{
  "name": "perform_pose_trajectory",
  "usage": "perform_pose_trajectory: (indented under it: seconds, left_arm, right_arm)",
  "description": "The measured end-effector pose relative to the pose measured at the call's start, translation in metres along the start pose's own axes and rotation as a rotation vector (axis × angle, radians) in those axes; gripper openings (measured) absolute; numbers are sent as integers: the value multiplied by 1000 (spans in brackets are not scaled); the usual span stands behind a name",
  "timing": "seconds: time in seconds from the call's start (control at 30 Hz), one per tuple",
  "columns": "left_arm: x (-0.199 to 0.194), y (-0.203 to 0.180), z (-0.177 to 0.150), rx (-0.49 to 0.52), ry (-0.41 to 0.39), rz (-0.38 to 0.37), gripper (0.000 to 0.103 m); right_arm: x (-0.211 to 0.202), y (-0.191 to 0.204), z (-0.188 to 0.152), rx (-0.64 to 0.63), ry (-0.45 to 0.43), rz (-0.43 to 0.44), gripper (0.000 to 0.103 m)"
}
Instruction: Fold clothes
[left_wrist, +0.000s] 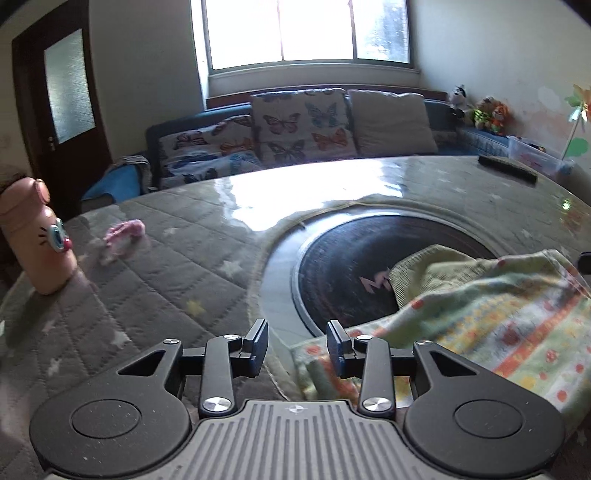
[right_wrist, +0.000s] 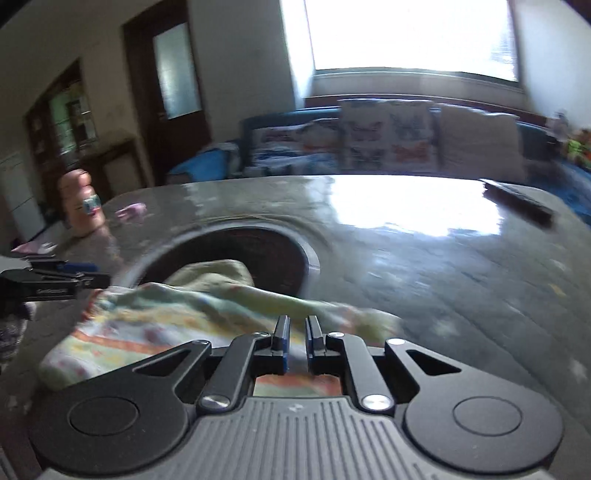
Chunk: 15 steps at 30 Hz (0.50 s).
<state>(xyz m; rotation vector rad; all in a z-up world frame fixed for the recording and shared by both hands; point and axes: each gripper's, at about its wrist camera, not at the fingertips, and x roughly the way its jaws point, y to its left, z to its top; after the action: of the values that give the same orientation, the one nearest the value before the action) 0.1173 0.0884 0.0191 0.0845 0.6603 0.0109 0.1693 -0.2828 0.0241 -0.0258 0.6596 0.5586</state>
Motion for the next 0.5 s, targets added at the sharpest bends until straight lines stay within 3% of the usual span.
perform_pose_trajectory:
  seconds: [0.17, 0.33, 0.5]
  left_arm:
    - [-10, -15, 5, 9, -4, -63, 36]
    - [-4, -40, 15, 25, 17, -191, 36]
    - [24, -64, 21, 54, 60, -225, 36]
  right_arm:
    - [38, 14, 14, -11, 57, 89, 9]
    - [61, 14, 18, 19, 97, 99, 9]
    - [68, 2, 15, 72, 110, 96, 12]
